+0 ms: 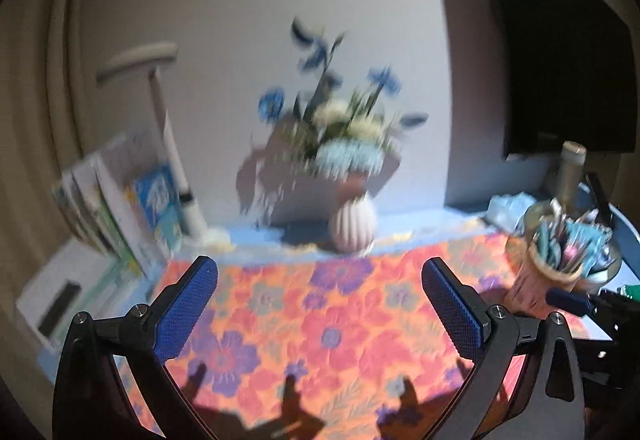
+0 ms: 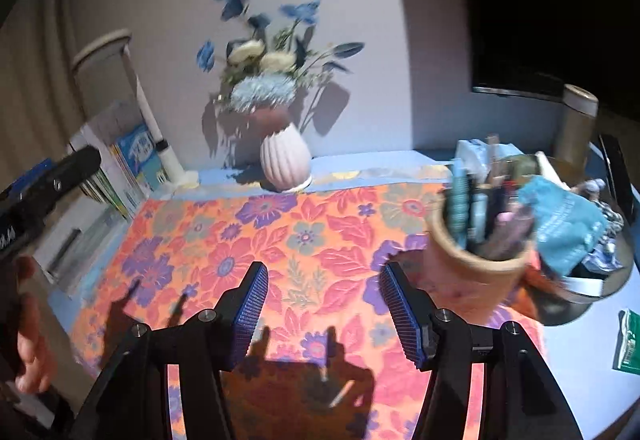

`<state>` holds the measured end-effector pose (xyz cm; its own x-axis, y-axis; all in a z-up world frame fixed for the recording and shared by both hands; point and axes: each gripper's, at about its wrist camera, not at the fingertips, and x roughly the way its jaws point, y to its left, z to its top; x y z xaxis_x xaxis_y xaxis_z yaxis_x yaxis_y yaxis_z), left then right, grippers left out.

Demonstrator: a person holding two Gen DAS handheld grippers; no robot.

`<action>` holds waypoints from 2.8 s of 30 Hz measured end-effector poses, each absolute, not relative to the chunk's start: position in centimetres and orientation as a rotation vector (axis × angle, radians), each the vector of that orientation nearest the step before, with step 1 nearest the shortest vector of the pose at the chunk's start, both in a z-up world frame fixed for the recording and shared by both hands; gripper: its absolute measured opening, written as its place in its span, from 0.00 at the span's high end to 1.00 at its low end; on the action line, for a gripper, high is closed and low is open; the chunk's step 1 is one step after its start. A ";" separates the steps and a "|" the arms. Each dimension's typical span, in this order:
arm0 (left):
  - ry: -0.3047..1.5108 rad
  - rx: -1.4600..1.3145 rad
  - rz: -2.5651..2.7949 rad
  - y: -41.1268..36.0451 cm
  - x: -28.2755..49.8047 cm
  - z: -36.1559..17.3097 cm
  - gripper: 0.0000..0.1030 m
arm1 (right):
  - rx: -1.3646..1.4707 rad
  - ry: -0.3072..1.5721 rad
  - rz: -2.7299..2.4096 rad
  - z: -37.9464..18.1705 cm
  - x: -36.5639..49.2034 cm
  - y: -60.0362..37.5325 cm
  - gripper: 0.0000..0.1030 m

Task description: Organize soft objects

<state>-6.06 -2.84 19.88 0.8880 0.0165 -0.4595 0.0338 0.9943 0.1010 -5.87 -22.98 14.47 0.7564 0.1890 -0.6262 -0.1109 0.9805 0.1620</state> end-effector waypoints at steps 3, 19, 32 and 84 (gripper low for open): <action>0.520 0.072 0.065 -1.2 -4.3 16.3 0.01 | 0.096 0.658 0.153 12.5 -4.8 -20.9 0.44; 0.681 0.112 0.154 -2.9 0.1 4.2 0.01 | 0.162 0.655 0.102 5.9 -1.2 -21.8 0.14; 0.687 0.058 0.171 -1.9 0.1 4.2 0.01 | 0.008 0.652 0.095 5.6 -1.5 -18.8 0.01; 0.724 0.087 0.149 -2.4 0.6 3.8 0.01 | 0.020 0.701 0.069 5.0 -0.7 -19.2 0.00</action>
<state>0.56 -2.38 3.80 0.7391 0.1660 -0.6528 -0.1060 0.9857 0.1307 -0.67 -19.18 5.00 0.7621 0.0703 -0.6437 -0.0569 0.9975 0.0416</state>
